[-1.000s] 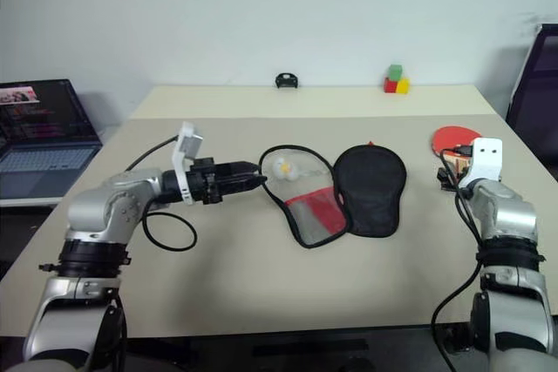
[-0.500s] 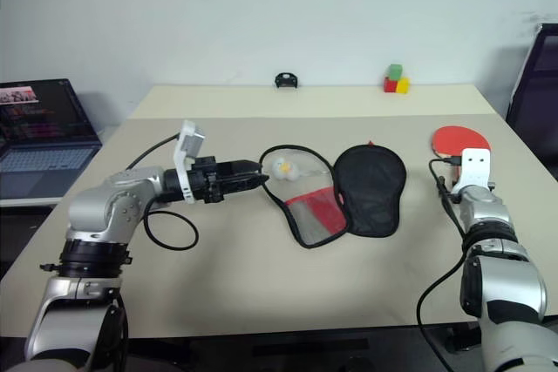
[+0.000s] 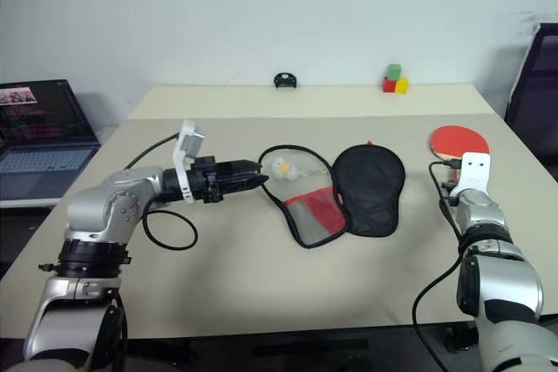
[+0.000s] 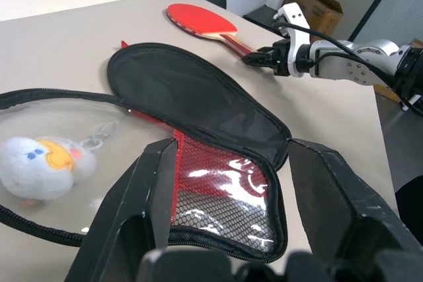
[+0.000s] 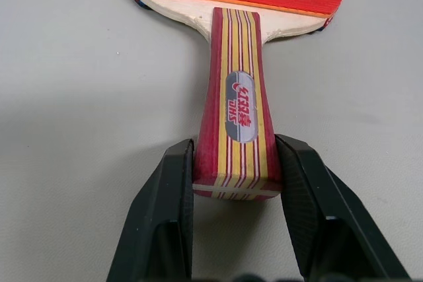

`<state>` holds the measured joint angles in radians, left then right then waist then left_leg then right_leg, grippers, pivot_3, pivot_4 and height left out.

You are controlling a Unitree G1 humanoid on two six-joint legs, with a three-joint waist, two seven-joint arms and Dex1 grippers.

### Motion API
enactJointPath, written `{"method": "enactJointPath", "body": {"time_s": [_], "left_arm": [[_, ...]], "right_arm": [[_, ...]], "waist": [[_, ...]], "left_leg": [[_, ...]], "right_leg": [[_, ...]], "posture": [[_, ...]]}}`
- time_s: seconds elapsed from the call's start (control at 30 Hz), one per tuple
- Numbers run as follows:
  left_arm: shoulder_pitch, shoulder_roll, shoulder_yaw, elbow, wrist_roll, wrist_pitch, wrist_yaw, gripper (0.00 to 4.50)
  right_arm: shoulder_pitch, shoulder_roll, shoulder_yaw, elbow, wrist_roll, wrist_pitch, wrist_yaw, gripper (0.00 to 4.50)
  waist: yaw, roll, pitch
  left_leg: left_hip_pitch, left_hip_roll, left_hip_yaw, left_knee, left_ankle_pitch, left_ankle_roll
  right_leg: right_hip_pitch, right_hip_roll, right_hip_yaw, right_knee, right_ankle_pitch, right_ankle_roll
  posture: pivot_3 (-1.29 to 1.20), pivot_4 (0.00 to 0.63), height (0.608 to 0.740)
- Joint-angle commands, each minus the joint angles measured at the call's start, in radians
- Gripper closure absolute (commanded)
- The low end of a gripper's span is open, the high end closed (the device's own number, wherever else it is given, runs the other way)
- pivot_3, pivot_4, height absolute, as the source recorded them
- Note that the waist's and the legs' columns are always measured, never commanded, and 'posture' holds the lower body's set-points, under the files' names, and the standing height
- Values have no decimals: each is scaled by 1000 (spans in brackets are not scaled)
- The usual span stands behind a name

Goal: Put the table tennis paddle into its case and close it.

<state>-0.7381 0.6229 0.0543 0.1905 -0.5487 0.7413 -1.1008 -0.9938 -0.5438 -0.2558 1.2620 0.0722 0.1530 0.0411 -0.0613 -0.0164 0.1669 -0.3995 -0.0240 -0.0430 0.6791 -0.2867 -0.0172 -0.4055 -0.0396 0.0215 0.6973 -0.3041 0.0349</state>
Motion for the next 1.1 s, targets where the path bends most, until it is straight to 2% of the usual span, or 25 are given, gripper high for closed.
{"method": "enactJointPath", "body": {"time_s": [0.03,0.13,0.2,0.33,0.53,0.73,0.83,1.03,1.07,1.1], "left_arm": [[4,18,7,-51,-7,5,1,1656],[37,33,-4,-78,-1,5,-10,1656],[60,38,-8,-96,-3,6,-10,1656],[84,36,-11,-134,-17,23,-11,1656],[92,10,-40,-184,-32,36,-20,1656],[65,-13,-71,-193,-40,40,-40,1656],[52,-18,-81,-185,-42,35,-49,1656],[35,-32,-106,-152,-20,9,-64,1656],[35,-33,-105,-150,-21,8,-64,1656],[34,-34,-106,-149,-21,7,-64,1656]], "right_arm": [[-6,5,-34,-26,38,47,0,3072],[8,-6,-37,-81,58,147,25,3072],[50,-21,-30,-205,70,278,60,3072],[239,-31,-11,-630,104,574,103,3072],[666,-61,-50,-1447,199,1063,131,3072],[862,-44,-153,-1880,263,1354,155,3072],[900,-28,-188,-1981,270,1441,173,3072],[905,5,-196,-1943,243,1445,171,3072],[902,10,-202,-1931,238,1441,169,2512],[899,13,-206,-1922,233,1438,168,2351]], "waist": [[0,0,0],[0,0,0],[1,0,0],[9,0,0],[32,1,-2],[31,2,-3],[30,2,-3],[30,2,-4],[30,1,-4],[30,1,-3]], "left_leg": [[0,0,0,0,0,0],[0,0,0,0,0,0],[0,1,0,0,0,0],[-1,1,-2,0,0,0],[-2,1,-5,-1,-1,2],[1,0,-5,0,-3,4],[2,0,-6,0,-3,4],[2,0,-6,0,-2,4],[2,0,-6,0,-2,4],[2,0,-7,0,-2,4]], "right_leg": [[0,0,0,0,0,0],[0,0,0,0,0,0],[0,0,0,0,0,0],[0,0,-1,0,0,0],[0,1,-3,-1,0,0],[3,1,-2,0,0,0],[3,2,-3,1,0,-1],[4,2,-3,0,0,-1],[4,2,-3,0,0,-1],[4,2,-3,0,0,-1]], "posture": [[0,150,740],[0,150,740],[0,150,740],[0,150,740],[0,150,740],[0,150,740],[0,150,740],[0,150,740],[0,150,740],[0,150,740]]}}
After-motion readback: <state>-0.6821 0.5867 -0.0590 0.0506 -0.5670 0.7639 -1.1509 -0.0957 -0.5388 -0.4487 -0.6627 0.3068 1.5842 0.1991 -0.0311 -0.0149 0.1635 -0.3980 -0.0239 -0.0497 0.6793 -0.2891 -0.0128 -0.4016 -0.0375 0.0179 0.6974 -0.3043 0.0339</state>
